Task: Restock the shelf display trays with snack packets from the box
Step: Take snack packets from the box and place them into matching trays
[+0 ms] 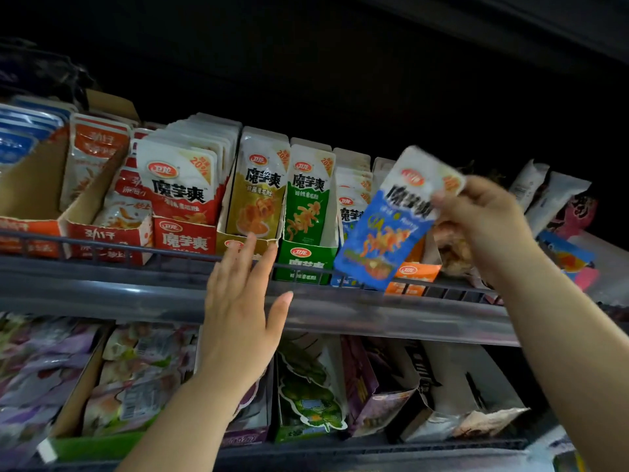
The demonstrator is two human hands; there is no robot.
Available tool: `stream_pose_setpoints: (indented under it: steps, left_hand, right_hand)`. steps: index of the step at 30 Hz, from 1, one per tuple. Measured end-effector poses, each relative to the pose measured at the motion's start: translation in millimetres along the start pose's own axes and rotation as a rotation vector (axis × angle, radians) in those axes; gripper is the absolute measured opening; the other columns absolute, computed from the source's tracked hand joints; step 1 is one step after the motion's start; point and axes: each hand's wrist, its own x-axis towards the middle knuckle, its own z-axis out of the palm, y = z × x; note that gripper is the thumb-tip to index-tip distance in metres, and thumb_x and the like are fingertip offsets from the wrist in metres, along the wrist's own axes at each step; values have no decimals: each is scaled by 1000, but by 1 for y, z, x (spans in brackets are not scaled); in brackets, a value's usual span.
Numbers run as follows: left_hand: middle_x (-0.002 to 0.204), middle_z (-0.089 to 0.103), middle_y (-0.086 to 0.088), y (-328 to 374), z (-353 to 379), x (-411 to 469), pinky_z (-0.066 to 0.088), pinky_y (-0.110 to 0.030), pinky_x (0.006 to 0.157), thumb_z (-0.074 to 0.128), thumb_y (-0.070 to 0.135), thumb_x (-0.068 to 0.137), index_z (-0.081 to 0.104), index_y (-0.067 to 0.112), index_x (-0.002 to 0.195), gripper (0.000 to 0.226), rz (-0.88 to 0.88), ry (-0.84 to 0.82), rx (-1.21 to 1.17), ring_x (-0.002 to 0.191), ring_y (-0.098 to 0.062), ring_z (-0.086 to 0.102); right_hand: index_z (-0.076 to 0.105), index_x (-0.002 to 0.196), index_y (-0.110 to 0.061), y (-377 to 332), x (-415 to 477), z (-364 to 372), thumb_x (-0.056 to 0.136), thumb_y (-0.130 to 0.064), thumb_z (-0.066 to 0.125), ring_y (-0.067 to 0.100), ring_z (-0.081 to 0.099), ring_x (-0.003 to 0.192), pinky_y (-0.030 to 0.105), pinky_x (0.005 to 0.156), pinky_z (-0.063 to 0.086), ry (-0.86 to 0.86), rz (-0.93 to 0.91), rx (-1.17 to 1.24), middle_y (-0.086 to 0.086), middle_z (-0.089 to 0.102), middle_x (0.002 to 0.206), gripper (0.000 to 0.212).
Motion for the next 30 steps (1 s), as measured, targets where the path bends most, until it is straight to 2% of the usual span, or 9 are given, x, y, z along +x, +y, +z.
stream_pose_setpoints:
  steps: [4, 8, 12, 15, 18, 20, 23, 26, 30]
  left_hand:
    - [140, 24, -7, -8, 9, 1, 23, -52, 95, 39, 43, 80, 32, 13, 134, 62, 61, -8, 138, 129, -19, 17]
    - [139, 36, -15, -10, 11, 0, 27, -51, 92, 56, 38, 70, 37, 13, 130, 68, 126, 24, 230, 124, -27, 24]
    - [134, 47, -19, -11, 11, -3, 27, -54, 91, 57, 38, 67, 40, 15, 126, 65, 151, 29, 307, 124, -27, 26]
    - [134, 47, -18, -13, 10, -3, 27, -55, 91, 56, 39, 67, 40, 17, 125, 64, 163, 23, 331, 124, -27, 26]
    - [134, 47, -18, -14, 11, -3, 26, -55, 91, 57, 39, 66, 41, 17, 125, 65, 184, 32, 330, 124, -27, 27]
    - [135, 45, -16, -15, 11, -3, 27, -50, 98, 57, 40, 65, 42, 17, 125, 66, 193, 36, 342, 125, -27, 27]
    - [140, 31, -11, -16, 11, -4, 11, -38, 106, 49, 45, 72, 40, 19, 126, 61, 175, 15, 324, 127, -27, 24]
    - [140, 26, -9, -15, 10, -4, 9, -35, 103, 35, 46, 75, 38, 20, 127, 58, 147, -11, 294, 128, -26, 22]
    - [139, 27, -10, -15, 10, -3, 10, -35, 102, 49, 45, 72, 40, 20, 127, 61, 157, -3, 294, 128, -27, 23]
  right_hand:
    - [54, 75, -25, 0, 15, -15, 90, -9, 54, -2, 57, 52, 15, 52, 47, 228, -85, -8, -13, 64, 56, 21]
    - [52, 75, -28, 4, 21, -11, 90, -13, 54, -1, 59, 63, 17, 58, 49, 273, -115, -77, -12, 60, 70, 22]
    - [56, 91, -14, 7, 26, 4, 91, -13, 53, 0, 58, 69, 11, 55, 48, 248, -86, -99, -10, 59, 77, 3]
    - [56, 105, -3, 9, 30, 14, 91, -10, 53, 6, 58, 78, 9, 56, 49, 158, -56, -134, -2, 60, 91, 17]
    - [55, 110, -1, 15, 33, 21, 90, -10, 54, 13, 59, 87, 14, 63, 51, 36, -2, -194, 5, 60, 98, 22]
    - [55, 111, 2, 20, 35, 26, 89, -8, 54, 14, 58, 86, 10, 60, 49, -7, 37, -200, 6, 59, 98, 24]
    - [52, 115, 4, 27, 39, 35, 88, -1, 54, 13, 57, 85, 2, 54, 45, -80, 89, -230, 9, 58, 100, 27]
    - [47, 120, 3, 37, 42, 42, 85, 6, 54, 21, 57, 103, 14, 69, 48, -114, 110, -298, 14, 61, 110, 36]
    - [40, 129, -6, 46, 42, 46, 83, 2, 58, 25, 53, 114, 29, 86, 45, -72, 49, -445, 12, 56, 122, 50]
